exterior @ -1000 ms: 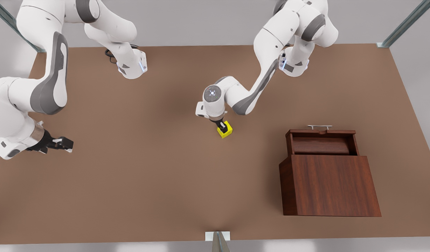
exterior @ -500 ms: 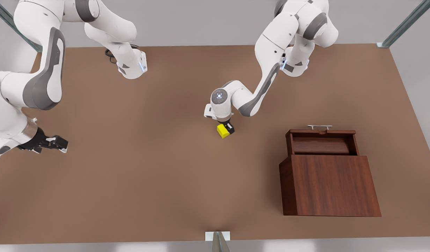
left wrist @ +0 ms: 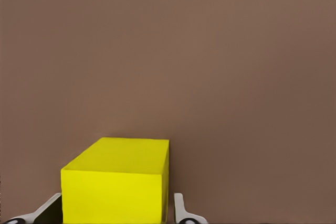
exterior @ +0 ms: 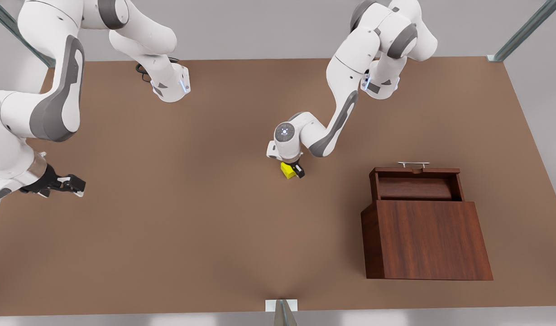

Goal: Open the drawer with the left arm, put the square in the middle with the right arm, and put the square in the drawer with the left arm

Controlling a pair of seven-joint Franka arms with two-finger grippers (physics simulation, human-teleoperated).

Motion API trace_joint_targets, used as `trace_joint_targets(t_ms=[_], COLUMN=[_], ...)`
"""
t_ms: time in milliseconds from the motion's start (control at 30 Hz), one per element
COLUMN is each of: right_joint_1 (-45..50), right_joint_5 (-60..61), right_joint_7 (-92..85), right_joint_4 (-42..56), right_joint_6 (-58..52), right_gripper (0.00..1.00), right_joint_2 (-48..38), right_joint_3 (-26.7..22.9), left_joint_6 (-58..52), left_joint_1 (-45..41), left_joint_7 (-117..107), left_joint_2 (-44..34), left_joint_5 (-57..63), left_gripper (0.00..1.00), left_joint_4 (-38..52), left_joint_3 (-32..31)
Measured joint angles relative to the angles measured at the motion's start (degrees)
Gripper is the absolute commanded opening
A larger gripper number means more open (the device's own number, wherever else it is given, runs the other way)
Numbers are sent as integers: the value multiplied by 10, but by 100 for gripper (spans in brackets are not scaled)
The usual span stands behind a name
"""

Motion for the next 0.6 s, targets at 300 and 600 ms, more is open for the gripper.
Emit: trace_joint_targets(t_ms=[300,600], right_joint_1=[-1,-5], right_joint_5=[3,6], right_joint_7=[3,4], right_joint_4=[-3,-1], right_joint_6=[-11,-14], right_gripper=[100,100], right_joint_2=[0,2], right_joint_3=[0,-1], left_joint_6=[3,-12], left_joint_1=[-1,0], left_joint_7=[0,1], left_joint_2=[4,-6], left_joint_5=[0,2], left_gripper=[73,69], left_joint_4=[1,8], left_joint_3=[0,1])
